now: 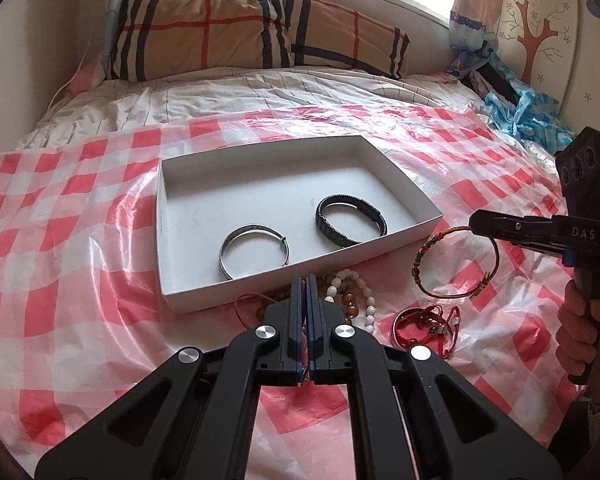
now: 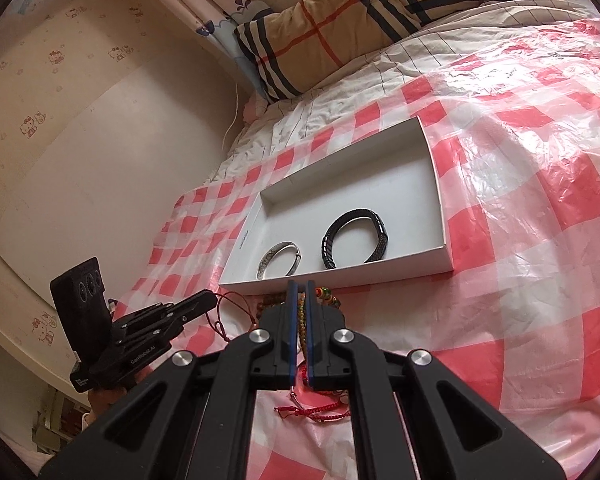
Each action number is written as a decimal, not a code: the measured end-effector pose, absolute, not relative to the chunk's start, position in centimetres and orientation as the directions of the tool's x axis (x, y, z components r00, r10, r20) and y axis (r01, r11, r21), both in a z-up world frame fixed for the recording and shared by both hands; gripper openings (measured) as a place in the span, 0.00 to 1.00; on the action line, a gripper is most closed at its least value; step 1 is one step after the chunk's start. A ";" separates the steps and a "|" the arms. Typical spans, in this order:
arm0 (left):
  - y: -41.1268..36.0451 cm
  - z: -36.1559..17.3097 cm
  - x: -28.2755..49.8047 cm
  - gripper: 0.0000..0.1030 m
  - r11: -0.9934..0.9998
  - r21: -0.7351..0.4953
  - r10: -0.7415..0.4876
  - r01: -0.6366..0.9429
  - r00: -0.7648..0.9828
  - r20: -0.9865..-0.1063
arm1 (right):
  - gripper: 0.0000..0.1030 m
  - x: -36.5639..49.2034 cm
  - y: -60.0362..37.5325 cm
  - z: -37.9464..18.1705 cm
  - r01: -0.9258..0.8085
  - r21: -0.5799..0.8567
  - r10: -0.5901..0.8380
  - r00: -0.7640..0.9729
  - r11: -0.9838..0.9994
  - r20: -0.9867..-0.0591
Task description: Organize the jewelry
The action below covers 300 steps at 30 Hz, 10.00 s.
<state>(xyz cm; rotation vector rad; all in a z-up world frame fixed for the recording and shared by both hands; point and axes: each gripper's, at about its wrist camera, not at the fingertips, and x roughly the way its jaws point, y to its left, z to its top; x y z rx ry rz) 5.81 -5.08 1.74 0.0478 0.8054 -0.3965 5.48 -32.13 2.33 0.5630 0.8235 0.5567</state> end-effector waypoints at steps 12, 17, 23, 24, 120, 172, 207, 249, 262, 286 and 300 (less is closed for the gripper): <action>-6.0 1.7 5.2 0.02 0.929 -0.029 -0.280 0.370 0.648 -0.708 | 0.04 5.5 -31.9 2.6 -0.246 0.662 0.661 0.560 0.708 -0.500; -5.5 2.2 5.2 0.02 0.928 -0.059 -0.303 0.368 0.653 -0.694 | 0.04 5.3 -32.0 3.0 -0.261 0.666 0.668 0.571 0.698 -0.477; -4.5 3.2 5.3 0.02 0.920 -0.134 -0.358 0.368 0.651 -0.669 | 0.04 5.2 -32.2 3.3 -0.263 0.672 0.669 0.583 0.692 -0.461; -4.3 3.4 5.3 0.02 0.918 -0.148 -0.369 0.369 0.652 -0.662 | 0.04 5.2 -32.2 3.4 -0.265 0.673 0.670 0.585 0.691 -0.457; -12.0 -2.5 2.3 0.42 0.857 -0.156 -0.385 0.492 0.407 -0.828 | 0.10 2.4 -30.3 -1.5 -0.199 0.406 0.452 0.425 0.892 -0.784; -11.5 -2.8 2.7 0.56 0.844 -0.105 -0.347 0.526 0.387 -0.854 | 0.04 1.4 -34.0 -0.3 -0.177 0.522 0.530 0.519 0.834 -0.671; -11.5 -1.0 3.2 0.09 0.851 -0.308 -0.467 0.425 0.344 -0.815 | 0.04 2.2 -35.8 -2.2 -0.014 0.490 0.424 0.522 0.872 -0.740; -9.7 -3.7 4.6 0.06 0.922 -0.196 -0.327 0.334 0.398 -0.857 | 0.36 2.2 -33.0 -3.1 -0.091 0.319 0.323 0.473 0.943 -0.820; -6.2 -0.5 3.9 0.02 0.912 -0.284 -0.400 0.294 0.495 -0.772 | 0.06 1.8 -33.7 -1.5 -0.122 0.413 0.413 0.519 0.903 -0.749; -4.4 0.2 4.0 0.02 0.949 -0.229 -0.314 0.217 0.574 -0.756 | 0.06 1.4 -34.3 2.1 -0.152 0.616 0.560 0.622 0.773 -0.548; -4.3 -0.6 4.3 0.02 0.952 -0.226 -0.305 0.208 0.551 -0.777 | 0.13 2.8 -30.4 -3.1 -0.149 0.235 0.278 0.462 0.960 -0.842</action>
